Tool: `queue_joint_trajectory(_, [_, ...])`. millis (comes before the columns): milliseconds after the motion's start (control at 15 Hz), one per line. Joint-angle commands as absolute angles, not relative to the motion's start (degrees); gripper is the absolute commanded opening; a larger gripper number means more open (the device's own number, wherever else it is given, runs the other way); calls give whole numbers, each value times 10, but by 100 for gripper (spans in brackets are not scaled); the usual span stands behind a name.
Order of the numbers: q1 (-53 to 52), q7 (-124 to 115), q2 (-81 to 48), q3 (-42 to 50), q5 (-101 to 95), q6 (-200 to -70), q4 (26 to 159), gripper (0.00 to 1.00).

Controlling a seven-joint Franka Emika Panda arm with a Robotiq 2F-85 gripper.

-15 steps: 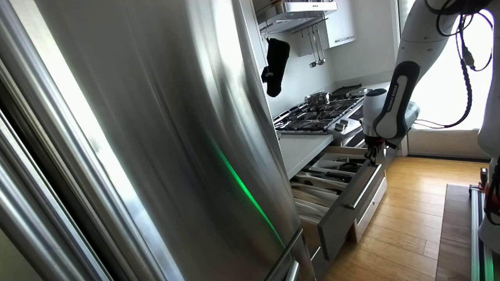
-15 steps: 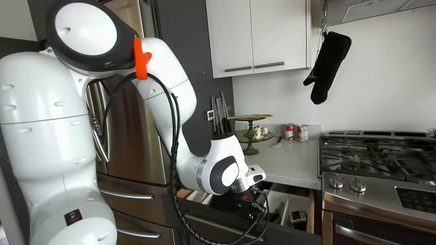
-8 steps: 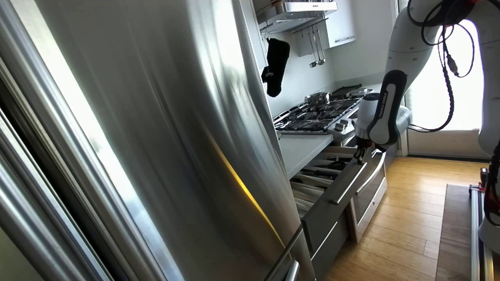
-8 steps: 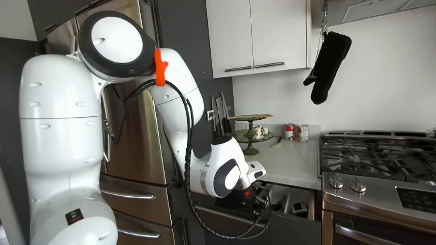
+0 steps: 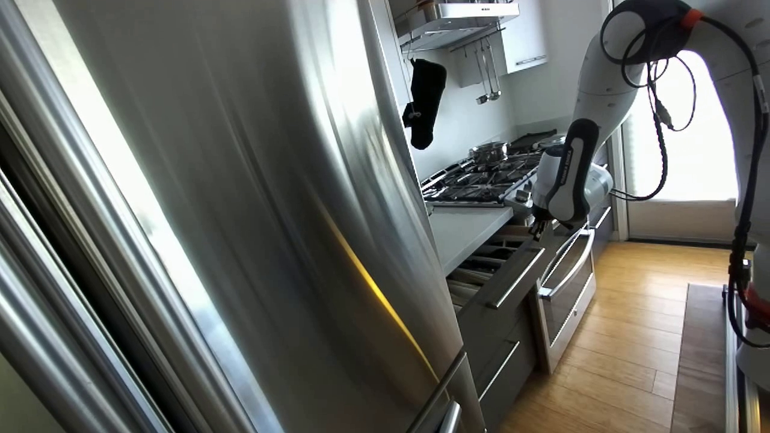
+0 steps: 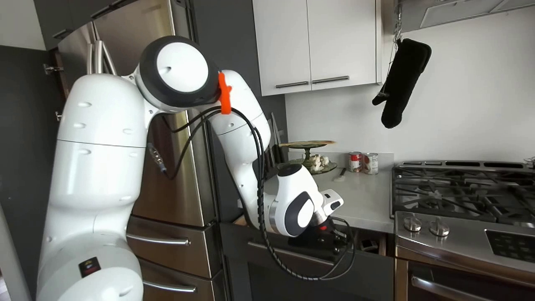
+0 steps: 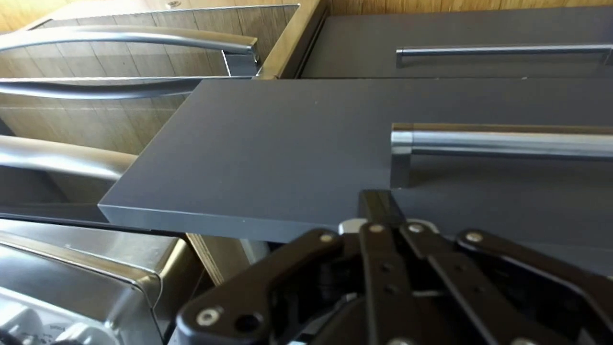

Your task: Close the open drawer fully

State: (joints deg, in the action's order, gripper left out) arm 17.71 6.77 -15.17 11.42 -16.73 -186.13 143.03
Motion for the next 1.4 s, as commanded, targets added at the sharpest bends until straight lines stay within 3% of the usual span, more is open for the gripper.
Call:
queue_joint_trajectory(0, [221, 72, -193, 65, -165, -1872, 1387, 0])
queue_joint_trajectory(533, [220, 68, -185, 64, -167, -1862, 1389, 0])
queue_joint_trajectory(1333, [226, 80, -322, 66, -117, -1946, 1266, 0])
